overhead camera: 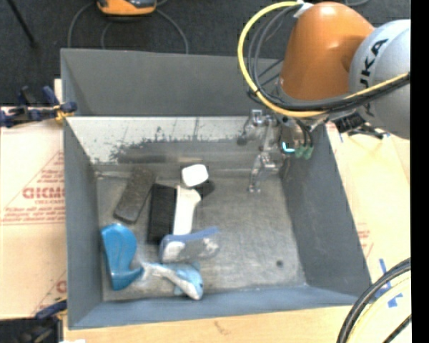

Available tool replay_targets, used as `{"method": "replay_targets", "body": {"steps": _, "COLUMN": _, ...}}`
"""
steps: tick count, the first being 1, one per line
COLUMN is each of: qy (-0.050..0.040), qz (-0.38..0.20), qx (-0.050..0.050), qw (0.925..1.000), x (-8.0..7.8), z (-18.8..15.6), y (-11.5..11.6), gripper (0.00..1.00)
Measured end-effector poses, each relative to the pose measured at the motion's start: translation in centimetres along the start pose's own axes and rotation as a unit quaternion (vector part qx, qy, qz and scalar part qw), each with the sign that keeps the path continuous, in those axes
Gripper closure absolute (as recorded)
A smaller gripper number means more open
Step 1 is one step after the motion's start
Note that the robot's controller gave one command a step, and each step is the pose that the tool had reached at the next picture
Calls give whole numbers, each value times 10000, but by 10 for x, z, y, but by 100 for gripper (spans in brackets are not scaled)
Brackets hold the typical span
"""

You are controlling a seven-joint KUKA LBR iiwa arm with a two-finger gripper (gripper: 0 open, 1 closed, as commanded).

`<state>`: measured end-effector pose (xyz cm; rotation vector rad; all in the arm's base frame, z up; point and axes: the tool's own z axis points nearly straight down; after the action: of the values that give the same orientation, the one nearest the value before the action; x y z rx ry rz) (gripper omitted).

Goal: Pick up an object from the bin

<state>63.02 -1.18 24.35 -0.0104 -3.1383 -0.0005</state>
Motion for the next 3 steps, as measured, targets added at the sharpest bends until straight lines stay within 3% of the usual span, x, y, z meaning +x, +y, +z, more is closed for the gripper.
{"method": "replay_targets", "body": {"steps": 1, "qy": -42, "qz": 0, "qx": 1, "qw": 10000, "x": -1, "z": -5, "y": 0, "gripper": 0}}
{"method": "replay_targets", "body": {"steps": 2, "qy": -67, "qz": 304, "qx": -2, "qw": 9995, "x": -5, "z": 44, "y": -6, "gripper": 0}}
{"method": "replay_targets", "body": {"steps": 3, "qy": -30, "qz": -785, "qx": 8, "qw": 9969, "x": -3, "z": 68, "y": 23, "gripper": 0}}
